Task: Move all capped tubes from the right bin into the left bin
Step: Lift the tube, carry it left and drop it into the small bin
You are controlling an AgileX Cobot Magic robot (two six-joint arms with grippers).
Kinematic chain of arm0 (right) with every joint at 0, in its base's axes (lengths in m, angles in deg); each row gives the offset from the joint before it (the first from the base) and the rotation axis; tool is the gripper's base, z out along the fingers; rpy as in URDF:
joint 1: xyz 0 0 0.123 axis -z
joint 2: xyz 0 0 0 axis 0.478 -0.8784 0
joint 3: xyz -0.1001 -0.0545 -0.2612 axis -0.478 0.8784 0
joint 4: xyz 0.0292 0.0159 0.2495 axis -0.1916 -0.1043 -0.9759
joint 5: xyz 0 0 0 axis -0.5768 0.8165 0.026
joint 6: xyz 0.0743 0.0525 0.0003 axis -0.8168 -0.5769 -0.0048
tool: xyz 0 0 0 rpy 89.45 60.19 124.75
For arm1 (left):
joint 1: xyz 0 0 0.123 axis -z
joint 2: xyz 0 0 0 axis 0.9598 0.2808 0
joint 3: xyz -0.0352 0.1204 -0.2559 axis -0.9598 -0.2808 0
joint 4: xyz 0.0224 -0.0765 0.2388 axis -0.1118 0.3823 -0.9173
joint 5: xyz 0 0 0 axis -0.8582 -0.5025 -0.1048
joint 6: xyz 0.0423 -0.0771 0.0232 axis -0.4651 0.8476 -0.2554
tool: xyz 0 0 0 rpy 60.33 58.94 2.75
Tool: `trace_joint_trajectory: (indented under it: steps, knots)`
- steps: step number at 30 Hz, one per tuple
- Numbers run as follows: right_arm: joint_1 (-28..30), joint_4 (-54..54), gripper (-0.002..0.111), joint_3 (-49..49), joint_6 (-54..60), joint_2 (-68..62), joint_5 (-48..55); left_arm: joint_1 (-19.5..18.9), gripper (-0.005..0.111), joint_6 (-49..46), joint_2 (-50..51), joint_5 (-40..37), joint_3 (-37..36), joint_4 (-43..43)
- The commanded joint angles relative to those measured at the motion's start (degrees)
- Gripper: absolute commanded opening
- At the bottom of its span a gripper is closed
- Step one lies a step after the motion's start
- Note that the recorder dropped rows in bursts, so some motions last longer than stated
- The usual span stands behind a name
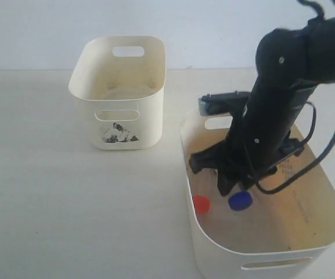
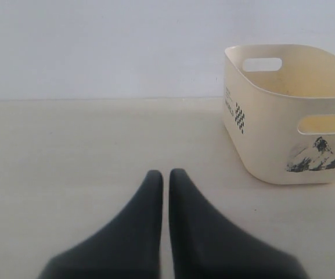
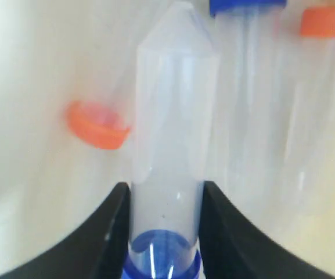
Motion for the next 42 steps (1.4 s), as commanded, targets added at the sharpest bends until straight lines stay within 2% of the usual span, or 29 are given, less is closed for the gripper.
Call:
trace_joint_trajectory:
  steps: [1, 5, 8, 13, 17, 25, 28, 30, 31, 33, 34, 36, 37, 39, 42]
  knots:
    - [-0.02, 0.43, 0.0, -3.47, 1.86, 8.56, 1.89, -0.06, 0.004, 0.48, -0.19, 0.08, 0.16, -0.11]
    - [-0.02, -0.48, 0.0, -5.84, 4.38, 14.14, -4.82, -0.06, 0.004, 0.48, -0.19, 0.08, 0.16, -0.11]
    - [-0.02, -3.99, 0.0, -5.99, 8.85, 15.91, -16.35, -0.06, 0.004, 0.48, -0.19, 0.08, 0.16, -0.11]
    - [-0.02, -17.71, 0.0, -6.23, 24.8, 13.96, -32.26, -0.06, 0.004, 0.48, -0.19, 0.08, 0.16, -0.11]
    - [-0.02, -25.8, 0.0, -10.1, 32.91, 8.37, -35.44, -0.06, 0.004, 0.48, -0.19, 0.08, 0.16, -0.11]
    - [-0.24, -27.0, 0.0, -24.27, 33.38, -5.42, -31.85, -0.06, 0.004, 0.48, -0.19, 0.08, 0.16, -0.11]
    - [-0.74, -27.0, 0.01, -27.95, 33.38, -9.52, -31.4, -0.06, 0.004, 0.48, -0.19, 0.08, 0.16, -0.11]
    - [-1.29, -27.0, 0.024, -29.91, 33.38, -11.32, -30.88, -0.06, 0.004, 0.48, -0.19, 0.08, 0.16, -0.11]
    - [-1.42, -27.16, 0.036, -30.55, 33.38, -12.16, -30.4, -0.06, 0.004, 0.48, -0.19, 0.08, 0.16, -0.11]
    - [-1.79, -27.33, 0.047, -31.19, 33.25, -12.56, -30.04, -0.06, 0.004, 0.48, -0.19, 0.08, 0.16, -0.11]
    - [-1.79, -27.33, 0.046, -31.29, 32.43, -12.55, -29.79, -0.06, 0.004, 0.48, -0.19, 0.08, 0.16, -0.11]
    - [-1.68, -26.78, 0.031, -31.29, 30.16, -11.89, -28.9, -0.06, 0.004, 0.48, -0.19, 0.08, 0.16, -0.11]
    - [-1.68, -25.98, 0.017, -31.29, 30.02, -11.29, -28.11, -0.06, 0.004, 0.48, -0.19, 0.08, 0.16, -0.11]
    - [-1.68, -24.07, 0.0, -31.29, 29.81, -10.07, -26.11, -0.06, 0.004, 0.48, -0.19, 0.08, 0.16, -0.11]
    - [-1.68, -21.02, 0.0, -31.29, 28.26, -7.66, -21.53, -0.06, 0.004, 0.48, -0.19, 0.08, 0.16, -0.11]
